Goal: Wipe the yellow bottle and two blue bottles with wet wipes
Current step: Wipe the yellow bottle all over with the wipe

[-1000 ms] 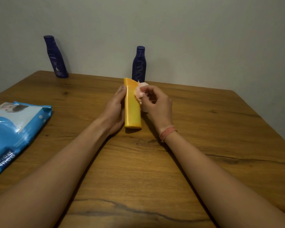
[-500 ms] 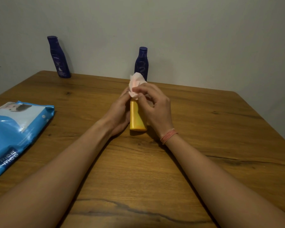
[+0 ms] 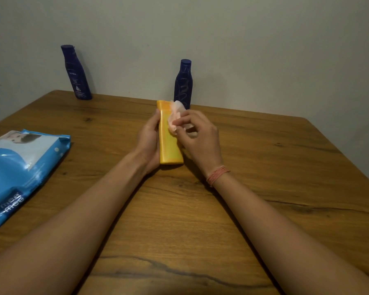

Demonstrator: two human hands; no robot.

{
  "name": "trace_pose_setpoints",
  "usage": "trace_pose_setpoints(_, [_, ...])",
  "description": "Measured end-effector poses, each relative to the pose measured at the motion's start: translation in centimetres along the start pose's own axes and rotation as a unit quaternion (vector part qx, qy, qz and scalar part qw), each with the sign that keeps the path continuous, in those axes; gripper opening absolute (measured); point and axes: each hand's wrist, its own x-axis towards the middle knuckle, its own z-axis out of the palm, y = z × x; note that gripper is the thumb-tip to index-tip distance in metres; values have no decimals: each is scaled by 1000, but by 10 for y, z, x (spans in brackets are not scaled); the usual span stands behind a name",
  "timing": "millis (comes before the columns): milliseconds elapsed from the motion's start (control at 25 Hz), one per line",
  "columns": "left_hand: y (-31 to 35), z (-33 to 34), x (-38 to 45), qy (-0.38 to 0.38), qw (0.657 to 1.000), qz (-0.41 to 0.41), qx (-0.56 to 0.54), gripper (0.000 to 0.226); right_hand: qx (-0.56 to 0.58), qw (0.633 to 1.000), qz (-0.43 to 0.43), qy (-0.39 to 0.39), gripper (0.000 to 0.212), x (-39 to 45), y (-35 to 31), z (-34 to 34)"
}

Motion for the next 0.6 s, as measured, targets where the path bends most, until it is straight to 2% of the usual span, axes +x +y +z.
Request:
trace_pose_setpoints(160, [4, -7, 3, 57, 998, 13, -26, 60, 1, 991, -69, -115, 13, -4, -8, 4])
trace_pose_setpoints(280, [7, -9, 3, 96, 994, 23, -55, 58, -4, 985, -62, -159, 13, -3, -6, 5])
trace_pose_setpoints(440, [8, -10, 4, 117, 992, 39, -24, 61, -19, 990, 34, -133, 24, -1, 4, 4])
trace_pose_setpoints(600, [0, -5, 4, 67, 998, 20, 2, 60, -10, 997, 22, -68, 28, -1, 6, 3])
